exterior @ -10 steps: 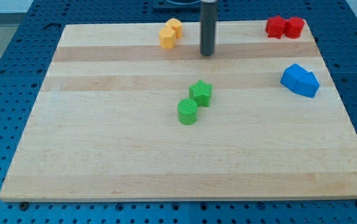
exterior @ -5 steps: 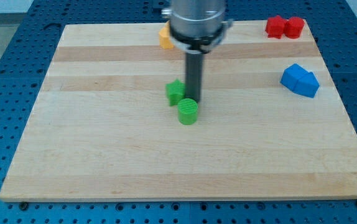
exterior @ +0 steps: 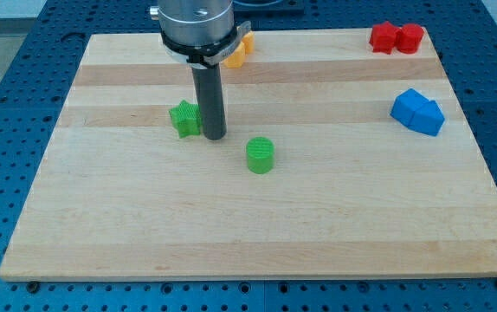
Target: Push green star to the center left
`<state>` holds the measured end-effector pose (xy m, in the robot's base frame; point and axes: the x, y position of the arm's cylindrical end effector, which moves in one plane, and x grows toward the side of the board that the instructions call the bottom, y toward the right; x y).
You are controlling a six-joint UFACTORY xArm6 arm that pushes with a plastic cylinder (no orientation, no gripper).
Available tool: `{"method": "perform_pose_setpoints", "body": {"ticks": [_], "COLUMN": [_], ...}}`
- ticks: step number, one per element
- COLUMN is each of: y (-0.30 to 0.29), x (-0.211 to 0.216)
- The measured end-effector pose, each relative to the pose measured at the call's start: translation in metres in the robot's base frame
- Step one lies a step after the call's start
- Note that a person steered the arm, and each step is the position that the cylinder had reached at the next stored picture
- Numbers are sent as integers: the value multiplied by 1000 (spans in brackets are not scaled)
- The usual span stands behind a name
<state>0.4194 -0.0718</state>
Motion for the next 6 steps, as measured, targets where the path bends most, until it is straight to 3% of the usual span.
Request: {"method": "perform_pose_setpoints", "body": {"ticks": [3, 5, 6], "y": [-123, -40, -35], "x": [-1, -4, -28]}}
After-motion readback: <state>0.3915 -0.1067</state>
